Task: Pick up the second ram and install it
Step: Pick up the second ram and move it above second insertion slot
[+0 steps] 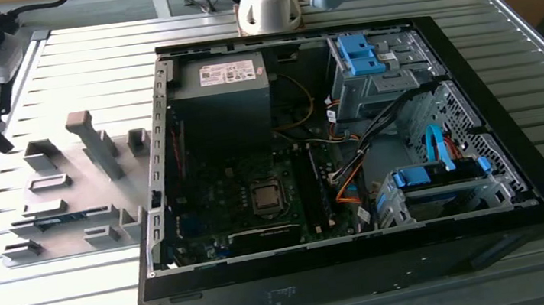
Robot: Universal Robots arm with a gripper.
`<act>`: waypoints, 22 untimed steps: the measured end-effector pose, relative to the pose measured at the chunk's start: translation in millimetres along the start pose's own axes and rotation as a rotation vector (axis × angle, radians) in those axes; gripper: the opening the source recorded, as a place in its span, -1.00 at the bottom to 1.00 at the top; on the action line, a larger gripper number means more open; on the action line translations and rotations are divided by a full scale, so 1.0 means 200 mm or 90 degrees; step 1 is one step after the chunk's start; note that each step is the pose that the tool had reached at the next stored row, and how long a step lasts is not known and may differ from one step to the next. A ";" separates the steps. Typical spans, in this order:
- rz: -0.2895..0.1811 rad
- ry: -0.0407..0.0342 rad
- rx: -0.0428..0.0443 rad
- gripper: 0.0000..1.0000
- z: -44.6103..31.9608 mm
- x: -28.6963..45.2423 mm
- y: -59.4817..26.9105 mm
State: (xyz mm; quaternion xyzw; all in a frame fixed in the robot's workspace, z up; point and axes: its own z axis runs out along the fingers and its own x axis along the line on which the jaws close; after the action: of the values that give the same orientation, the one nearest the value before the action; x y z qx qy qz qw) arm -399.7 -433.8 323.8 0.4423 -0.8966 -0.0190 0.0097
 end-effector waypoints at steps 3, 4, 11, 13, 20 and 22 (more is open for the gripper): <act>-0.011 0.0004 0.0000 -0.80 0.009 0.015 -0.010; -0.018 0.0006 0.0001 -0.80 0.012 0.015 -0.010; -0.097 0.0041 0.0001 -0.80 0.049 0.016 -0.013; -0.109 0.0048 0.0000 -0.80 0.058 0.023 -0.018; -0.148 0.0053 0.0017 -0.80 0.085 0.053 -0.042; -0.172 0.0059 0.0024 -0.80 0.095 0.053 -0.042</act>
State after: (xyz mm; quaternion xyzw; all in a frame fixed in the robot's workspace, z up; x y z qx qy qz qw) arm -400.0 -446.8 304.4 0.5593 -0.8288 -0.0164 0.0104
